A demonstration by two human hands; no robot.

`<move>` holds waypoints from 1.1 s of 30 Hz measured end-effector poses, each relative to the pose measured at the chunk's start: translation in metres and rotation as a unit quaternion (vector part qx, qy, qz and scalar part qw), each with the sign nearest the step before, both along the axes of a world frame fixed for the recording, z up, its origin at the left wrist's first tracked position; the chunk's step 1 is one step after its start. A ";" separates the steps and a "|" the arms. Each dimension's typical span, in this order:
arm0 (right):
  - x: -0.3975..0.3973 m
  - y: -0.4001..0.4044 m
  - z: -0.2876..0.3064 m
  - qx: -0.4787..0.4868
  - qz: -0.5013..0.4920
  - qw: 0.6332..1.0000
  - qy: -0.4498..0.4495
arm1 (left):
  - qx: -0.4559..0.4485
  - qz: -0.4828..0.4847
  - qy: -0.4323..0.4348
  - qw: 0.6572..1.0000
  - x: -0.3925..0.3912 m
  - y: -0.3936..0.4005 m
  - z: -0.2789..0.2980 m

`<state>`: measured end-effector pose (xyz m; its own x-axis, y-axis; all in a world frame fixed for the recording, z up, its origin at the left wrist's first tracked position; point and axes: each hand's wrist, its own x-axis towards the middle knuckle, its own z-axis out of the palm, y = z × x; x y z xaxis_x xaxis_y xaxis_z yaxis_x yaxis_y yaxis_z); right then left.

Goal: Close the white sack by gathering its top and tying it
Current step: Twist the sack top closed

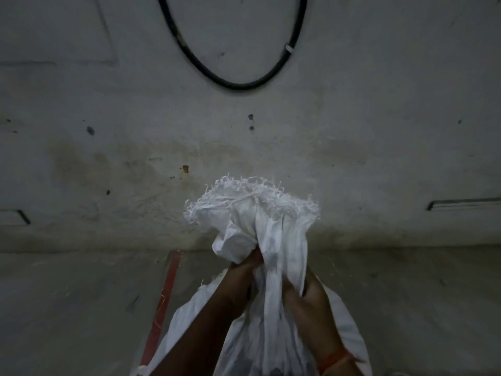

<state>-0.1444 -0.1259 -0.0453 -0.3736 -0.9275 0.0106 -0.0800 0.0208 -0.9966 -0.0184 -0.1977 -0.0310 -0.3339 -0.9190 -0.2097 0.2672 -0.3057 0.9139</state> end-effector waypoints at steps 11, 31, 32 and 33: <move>-0.016 -0.044 0.034 -0.153 0.017 0.982 0.109 | -0.120 -0.150 -0.057 0.980 -0.030 0.005 0.028; -0.010 -0.038 -0.056 -0.058 0.025 0.998 -0.011 | 0.031 -0.040 -0.035 0.998 -0.055 -0.012 0.048; -0.010 -0.041 -0.056 -0.066 0.010 0.997 -0.037 | 0.008 -0.046 -0.042 0.998 -0.052 -0.013 0.041; -0.009 -0.043 -0.057 -0.067 0.008 0.996 -0.063 | -0.029 -0.047 -0.066 0.996 -0.046 -0.011 0.035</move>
